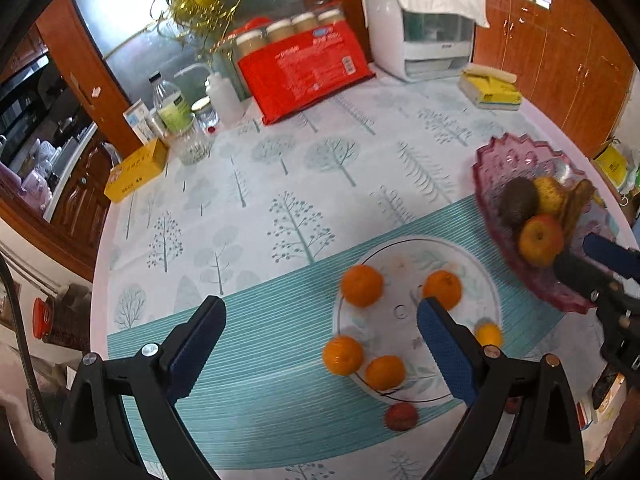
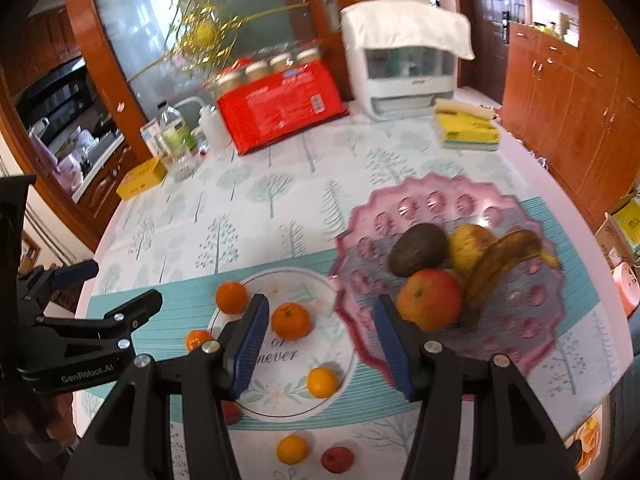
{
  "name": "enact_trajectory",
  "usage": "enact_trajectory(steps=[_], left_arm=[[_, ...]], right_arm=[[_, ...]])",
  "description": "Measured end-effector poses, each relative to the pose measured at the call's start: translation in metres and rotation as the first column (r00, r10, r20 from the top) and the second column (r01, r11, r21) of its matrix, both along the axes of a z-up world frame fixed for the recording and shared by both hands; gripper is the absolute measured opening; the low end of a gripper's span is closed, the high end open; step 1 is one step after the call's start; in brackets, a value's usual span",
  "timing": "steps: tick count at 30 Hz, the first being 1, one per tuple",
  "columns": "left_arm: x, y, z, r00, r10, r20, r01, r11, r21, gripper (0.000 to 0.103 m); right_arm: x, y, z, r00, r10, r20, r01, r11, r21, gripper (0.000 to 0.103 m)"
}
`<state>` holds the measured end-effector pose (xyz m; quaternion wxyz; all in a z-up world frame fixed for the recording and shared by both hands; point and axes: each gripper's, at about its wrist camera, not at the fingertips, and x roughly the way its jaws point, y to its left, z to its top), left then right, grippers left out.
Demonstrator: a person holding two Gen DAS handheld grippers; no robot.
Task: Organize fruits
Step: 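Move both open tools from the pink bowl toward the mandarins on the plate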
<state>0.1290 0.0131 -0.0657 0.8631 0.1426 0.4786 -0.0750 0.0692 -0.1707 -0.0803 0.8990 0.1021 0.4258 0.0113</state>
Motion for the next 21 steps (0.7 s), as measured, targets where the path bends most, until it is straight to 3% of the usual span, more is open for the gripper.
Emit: enact_trajectory(steps=[8, 21], left_arm=[[0.035, 0.013, -0.036, 0.998, -0.022, -0.066, 0.022, 1.000, -0.011, 0.096], [0.078, 0.001, -0.093, 0.980, -0.097, -0.174, 0.092, 0.995, -0.036, 0.093]], right_arm=[[0.022, 0.033, -0.036, 0.996, 0.035, -0.076, -0.035, 0.999, -0.003, 0.055], [0.049, 0.050, -0.094, 0.977, -0.012, -0.211, 0.008, 1.000, -0.016, 0.055]])
